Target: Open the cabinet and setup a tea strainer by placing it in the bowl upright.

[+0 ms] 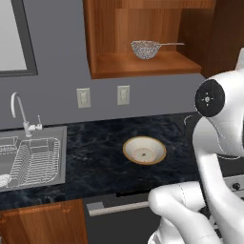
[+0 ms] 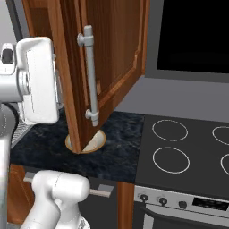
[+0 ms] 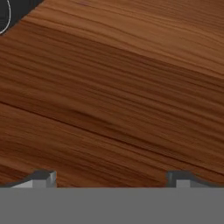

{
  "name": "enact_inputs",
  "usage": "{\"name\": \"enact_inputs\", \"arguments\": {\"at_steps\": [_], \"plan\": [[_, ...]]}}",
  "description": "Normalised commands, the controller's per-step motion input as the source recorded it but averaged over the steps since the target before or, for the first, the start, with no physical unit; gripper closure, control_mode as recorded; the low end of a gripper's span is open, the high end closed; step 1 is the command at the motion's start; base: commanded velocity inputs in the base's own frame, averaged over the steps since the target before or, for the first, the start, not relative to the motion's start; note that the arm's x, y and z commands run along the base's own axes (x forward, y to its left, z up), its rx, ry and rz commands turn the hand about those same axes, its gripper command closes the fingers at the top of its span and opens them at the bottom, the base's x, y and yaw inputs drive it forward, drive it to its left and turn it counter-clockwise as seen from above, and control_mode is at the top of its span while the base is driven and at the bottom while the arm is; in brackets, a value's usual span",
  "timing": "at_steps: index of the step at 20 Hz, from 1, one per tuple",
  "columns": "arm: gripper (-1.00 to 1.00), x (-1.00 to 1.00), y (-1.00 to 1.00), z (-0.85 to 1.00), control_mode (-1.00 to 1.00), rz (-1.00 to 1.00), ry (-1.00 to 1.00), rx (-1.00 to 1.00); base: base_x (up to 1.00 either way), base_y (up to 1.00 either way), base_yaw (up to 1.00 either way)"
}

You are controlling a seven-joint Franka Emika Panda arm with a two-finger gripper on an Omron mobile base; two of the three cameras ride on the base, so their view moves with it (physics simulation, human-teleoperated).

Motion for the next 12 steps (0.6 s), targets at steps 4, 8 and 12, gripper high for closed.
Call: {"name": "enact_inputs", "arguments": {"at_steps": [4,8,12], "plan": [[-1.00,0.01,-0.48,-0.01,-1.00,0.12,0.02,0.08,0.00,0.00,0.00],[-1.00,0.16,-0.11,0.00,-1.00,0.07,0.00,0.06,0.00,0.00,0.00],[-1.00,0.10,0.00,0.00,-1.00,0.01,0.01,0.07,0.00,0.00,0.00]]}}
